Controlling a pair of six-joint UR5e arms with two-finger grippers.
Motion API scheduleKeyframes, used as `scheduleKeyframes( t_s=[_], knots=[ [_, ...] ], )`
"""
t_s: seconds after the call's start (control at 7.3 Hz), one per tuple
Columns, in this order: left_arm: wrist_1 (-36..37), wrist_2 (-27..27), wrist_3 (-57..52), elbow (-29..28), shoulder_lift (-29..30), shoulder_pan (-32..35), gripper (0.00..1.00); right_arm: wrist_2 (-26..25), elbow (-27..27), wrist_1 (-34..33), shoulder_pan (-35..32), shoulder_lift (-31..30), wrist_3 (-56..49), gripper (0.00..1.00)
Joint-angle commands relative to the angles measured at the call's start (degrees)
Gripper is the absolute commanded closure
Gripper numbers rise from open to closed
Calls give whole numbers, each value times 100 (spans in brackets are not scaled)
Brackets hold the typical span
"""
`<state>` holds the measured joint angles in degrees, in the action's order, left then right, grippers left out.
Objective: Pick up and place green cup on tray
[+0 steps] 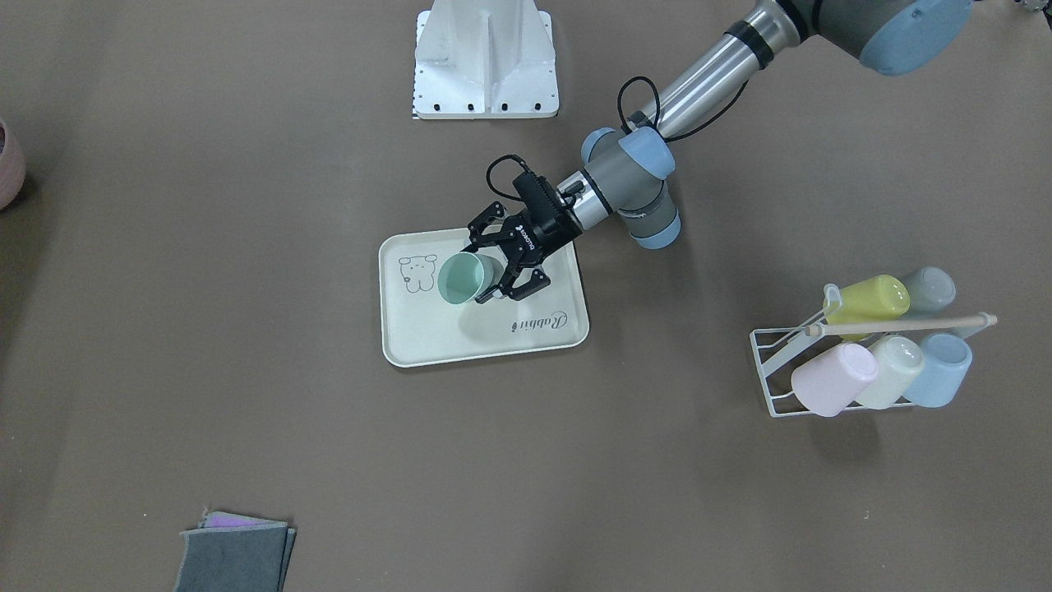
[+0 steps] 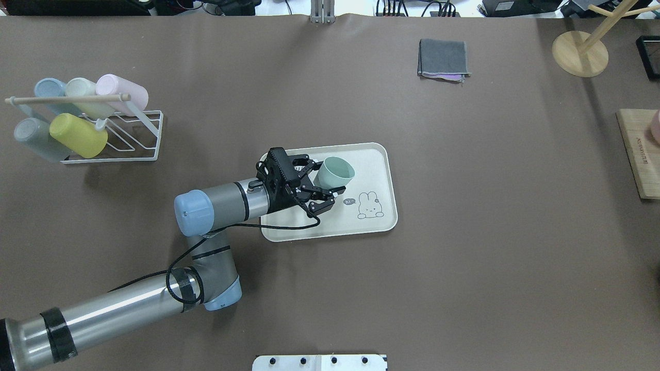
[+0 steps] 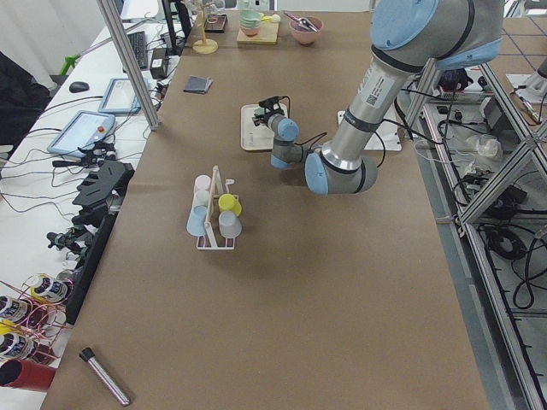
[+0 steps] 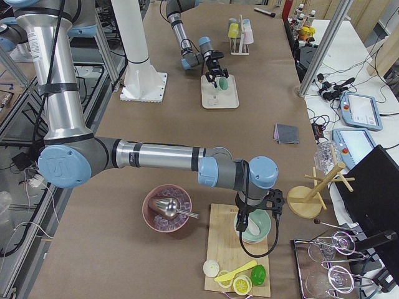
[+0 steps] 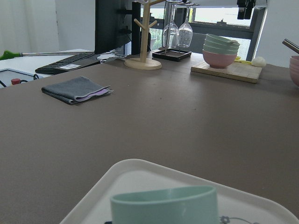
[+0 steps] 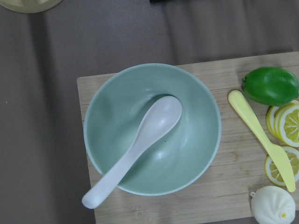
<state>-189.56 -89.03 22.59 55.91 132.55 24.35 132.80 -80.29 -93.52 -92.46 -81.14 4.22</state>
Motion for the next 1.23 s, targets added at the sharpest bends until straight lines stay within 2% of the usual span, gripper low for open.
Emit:
scheduleKeyframes(
  t_s=[0.0,0.14,0.68,0.82,1.1],
  knots=[
    [-2,9,0,-1,17,8,69,0,13,0,0,2,0,0],
    [-2,9,0,17,34,8,47,0,13,0,0,2,0,0],
    [-2,211,0,17,70,8,19,0,22,9,0,10,0,0],
    [-11,211,-26,17,61,-1,2,0,22,0,0,10,0,0],
    [-11,211,-26,17,61,-1,1,0,22,0,0,10,0,0]
  ],
)
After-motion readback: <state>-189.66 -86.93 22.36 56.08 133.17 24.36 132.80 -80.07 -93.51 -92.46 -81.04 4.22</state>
